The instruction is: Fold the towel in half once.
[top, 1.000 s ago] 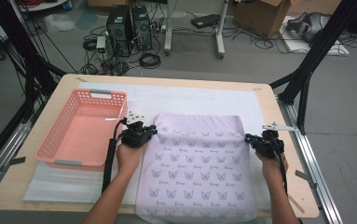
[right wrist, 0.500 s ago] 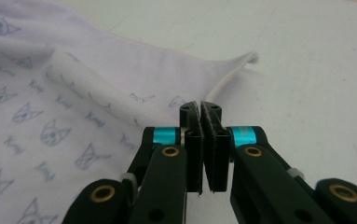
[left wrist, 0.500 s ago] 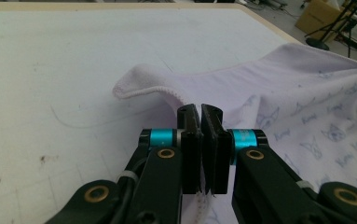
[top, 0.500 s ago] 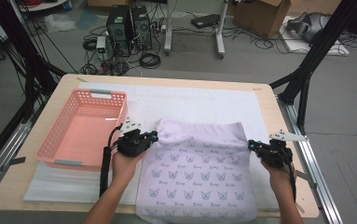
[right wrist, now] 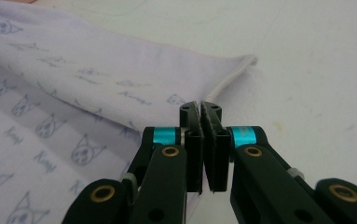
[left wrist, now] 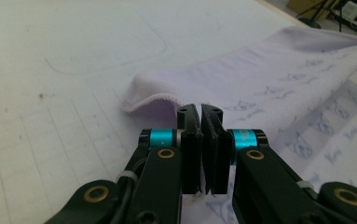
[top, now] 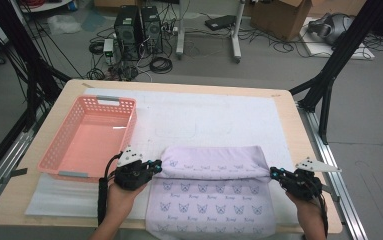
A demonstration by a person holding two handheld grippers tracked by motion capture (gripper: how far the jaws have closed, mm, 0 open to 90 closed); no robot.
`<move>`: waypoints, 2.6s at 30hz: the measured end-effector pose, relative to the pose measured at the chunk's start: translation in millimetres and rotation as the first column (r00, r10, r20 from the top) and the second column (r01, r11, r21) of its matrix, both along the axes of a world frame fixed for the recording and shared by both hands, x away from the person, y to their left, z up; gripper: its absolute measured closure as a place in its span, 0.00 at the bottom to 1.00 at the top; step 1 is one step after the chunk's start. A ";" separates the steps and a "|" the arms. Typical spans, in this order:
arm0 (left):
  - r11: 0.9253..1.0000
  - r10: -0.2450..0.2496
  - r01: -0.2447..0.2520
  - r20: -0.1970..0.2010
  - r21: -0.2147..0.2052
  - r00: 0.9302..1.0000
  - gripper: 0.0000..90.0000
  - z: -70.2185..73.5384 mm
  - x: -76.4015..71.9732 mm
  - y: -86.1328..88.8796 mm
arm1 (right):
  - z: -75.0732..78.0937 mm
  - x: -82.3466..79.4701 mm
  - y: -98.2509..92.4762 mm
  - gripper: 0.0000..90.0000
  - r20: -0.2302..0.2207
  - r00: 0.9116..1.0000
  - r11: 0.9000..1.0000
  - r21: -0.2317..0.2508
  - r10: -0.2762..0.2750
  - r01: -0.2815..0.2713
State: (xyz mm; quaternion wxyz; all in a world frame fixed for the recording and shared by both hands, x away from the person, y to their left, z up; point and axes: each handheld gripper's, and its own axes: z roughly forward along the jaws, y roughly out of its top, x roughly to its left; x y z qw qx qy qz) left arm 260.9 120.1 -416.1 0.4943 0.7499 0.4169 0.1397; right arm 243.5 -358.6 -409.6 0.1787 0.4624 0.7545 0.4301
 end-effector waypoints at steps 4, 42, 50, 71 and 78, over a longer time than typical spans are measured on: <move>1.000 -0.003 0.003 -0.016 -0.003 1.000 0.95 -5.4 -6.3 2.6 | -4.7 -11.5 -1.4 0.98 -0.043 0.999 1.000 -0.021 0.005 -0.005; 0.998 0.020 -0.021 -0.016 -0.067 1.000 0.94 4.8 21.4 -7.0 | 4.9 21.0 11.4 0.96 -0.016 0.999 0.999 -0.041 -0.036 0.035; 0.995 -0.036 0.038 0.021 -0.088 0.999 0.94 11.3 -11.5 4.7 | 16.5 -19.1 6.9 0.96 0.021 0.999 1.000 0.007 0.030 -0.030; 0.993 -0.057 0.054 -0.024 -0.105 0.998 0.58 0.4 -12.3 15.2 | 5.5 -33.5 -5.8 0.81 -0.060 0.998 1.000 0.003 0.003 -0.002; 0.997 -0.035 0.032 -0.040 -0.065 0.999 0.57 -9.3 8.2 3.5 | -19.7 5.3 15.2 0.70 -0.122 0.992 0.995 -0.092 0.023 -0.034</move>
